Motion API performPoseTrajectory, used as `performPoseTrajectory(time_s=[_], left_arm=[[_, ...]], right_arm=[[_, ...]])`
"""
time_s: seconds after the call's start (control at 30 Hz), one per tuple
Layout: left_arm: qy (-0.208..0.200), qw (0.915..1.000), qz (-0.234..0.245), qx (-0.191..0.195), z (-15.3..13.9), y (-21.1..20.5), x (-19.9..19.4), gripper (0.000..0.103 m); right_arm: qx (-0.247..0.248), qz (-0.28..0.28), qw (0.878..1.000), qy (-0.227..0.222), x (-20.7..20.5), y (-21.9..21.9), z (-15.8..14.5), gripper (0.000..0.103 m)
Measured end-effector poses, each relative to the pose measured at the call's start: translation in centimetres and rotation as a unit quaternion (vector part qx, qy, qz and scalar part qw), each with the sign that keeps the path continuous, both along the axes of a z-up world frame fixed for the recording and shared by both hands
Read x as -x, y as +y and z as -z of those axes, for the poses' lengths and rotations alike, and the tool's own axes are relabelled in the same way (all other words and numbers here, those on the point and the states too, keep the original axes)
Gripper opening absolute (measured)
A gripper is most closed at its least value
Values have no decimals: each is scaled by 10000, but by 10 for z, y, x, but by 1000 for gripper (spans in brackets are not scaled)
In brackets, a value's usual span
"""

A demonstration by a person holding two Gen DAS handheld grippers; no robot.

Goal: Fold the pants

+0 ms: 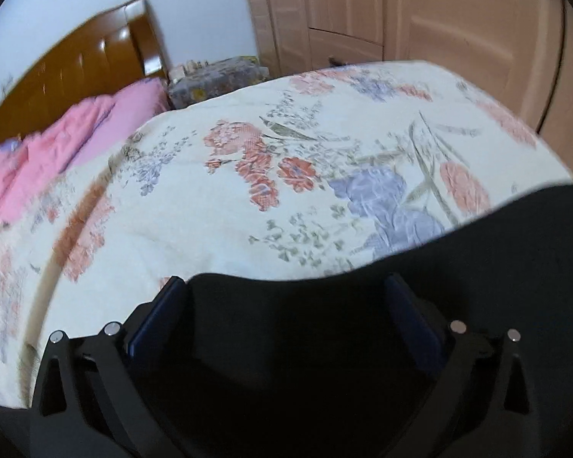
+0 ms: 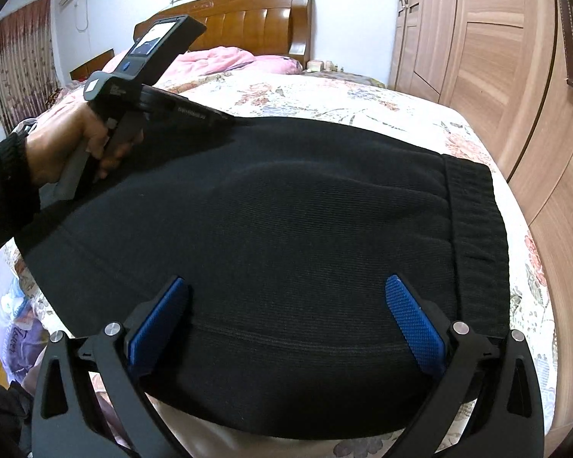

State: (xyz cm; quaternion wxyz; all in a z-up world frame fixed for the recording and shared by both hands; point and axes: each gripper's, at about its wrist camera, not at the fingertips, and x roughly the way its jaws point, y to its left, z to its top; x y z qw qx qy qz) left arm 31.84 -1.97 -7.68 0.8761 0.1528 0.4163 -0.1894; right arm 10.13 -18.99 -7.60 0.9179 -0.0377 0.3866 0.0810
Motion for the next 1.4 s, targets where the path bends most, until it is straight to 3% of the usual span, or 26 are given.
performPoseTrajectory(time_s=[0.23,0.33,0.4,0.47,0.57,0.63,0.73,0.8,0.83,1.03,1.13,1.2,1.33,1.4], left_arm=[[223,9990,-179,336,0,16,-10,102],[-193,9986,-300,384,-12,20,2,100],[-573,9944,-490,741,-32,37,20,100],[-638,9917,-449,1024,-48,55,39,101],[-505,9948,-341,812,-53,69,56,101],[-162,9976,-246,626,-42,78,60,101],[30,9985,-444,316,-17,91,55,101],[262,9967,-585,505,-4,103,47,101],[194,9960,-615,614,-8,107,47,101],[161,9959,-831,308,-3,103,41,102],[160,9959,-835,301,-2,103,42,102],[158,9959,-837,295,-1,104,42,102],[149,9959,-840,285,-1,105,42,102],[148,9959,-843,286,-1,105,42,102]], right_arm=[[34,42,10000,-27,2,0,0,99],[44,43,10000,6,2,-1,-1,99],[47,48,10000,31,0,-2,-1,99],[50,59,10000,33,0,-3,-2,99],[49,75,10000,16,0,-2,-2,99],[48,75,10000,2,1,-2,-2,99],[70,87,9999,28,1,-1,-3,99],[90,91,9999,37,2,1,-3,99],[95,99,9999,39,3,2,-4,99],[188,117,9997,142,5,3,-7,99],[559,325,9976,261,1,15,-18,98],[751,226,9969,51,-3,30,-30,98],[770,-55,9970,34,-41,61,-40,98],[793,26,9962,349,-66,66,-27,98]])
